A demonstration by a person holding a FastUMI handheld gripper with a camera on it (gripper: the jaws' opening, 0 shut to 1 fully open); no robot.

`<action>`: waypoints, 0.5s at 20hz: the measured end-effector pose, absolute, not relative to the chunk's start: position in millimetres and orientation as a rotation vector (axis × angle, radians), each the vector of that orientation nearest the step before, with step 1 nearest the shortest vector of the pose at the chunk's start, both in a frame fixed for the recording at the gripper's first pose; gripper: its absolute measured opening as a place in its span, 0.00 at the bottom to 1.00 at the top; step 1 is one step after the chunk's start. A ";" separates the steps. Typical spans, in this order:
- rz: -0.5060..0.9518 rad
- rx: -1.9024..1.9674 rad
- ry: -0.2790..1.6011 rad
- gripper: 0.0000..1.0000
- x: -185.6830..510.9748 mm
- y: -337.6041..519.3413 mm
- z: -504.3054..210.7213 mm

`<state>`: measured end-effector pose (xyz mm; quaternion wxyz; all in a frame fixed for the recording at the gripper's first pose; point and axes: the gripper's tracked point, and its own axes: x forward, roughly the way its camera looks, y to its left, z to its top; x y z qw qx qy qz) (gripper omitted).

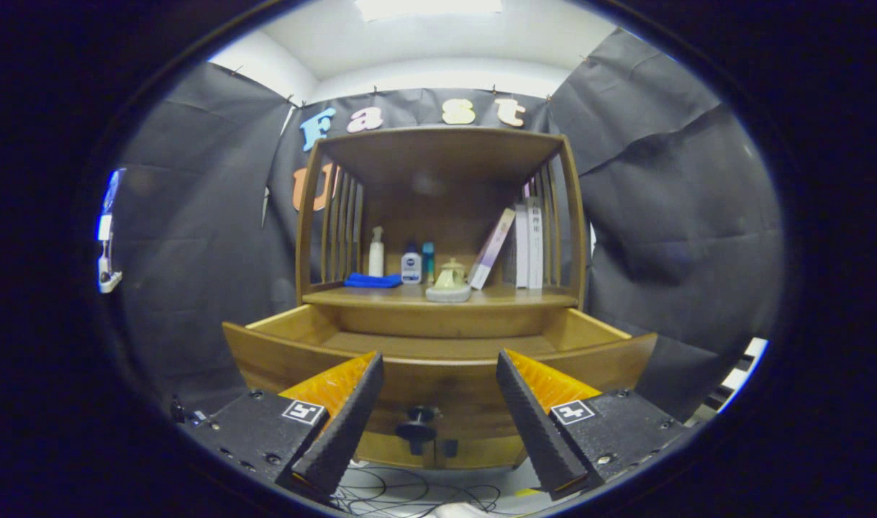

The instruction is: Pull open the drawer, take out the items inside it, and place them on the countertop above the cabinet.

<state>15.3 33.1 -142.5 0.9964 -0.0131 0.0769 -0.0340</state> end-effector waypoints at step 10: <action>-0.134 -0.027 0.213 1.00 45.3 37.3 -167.5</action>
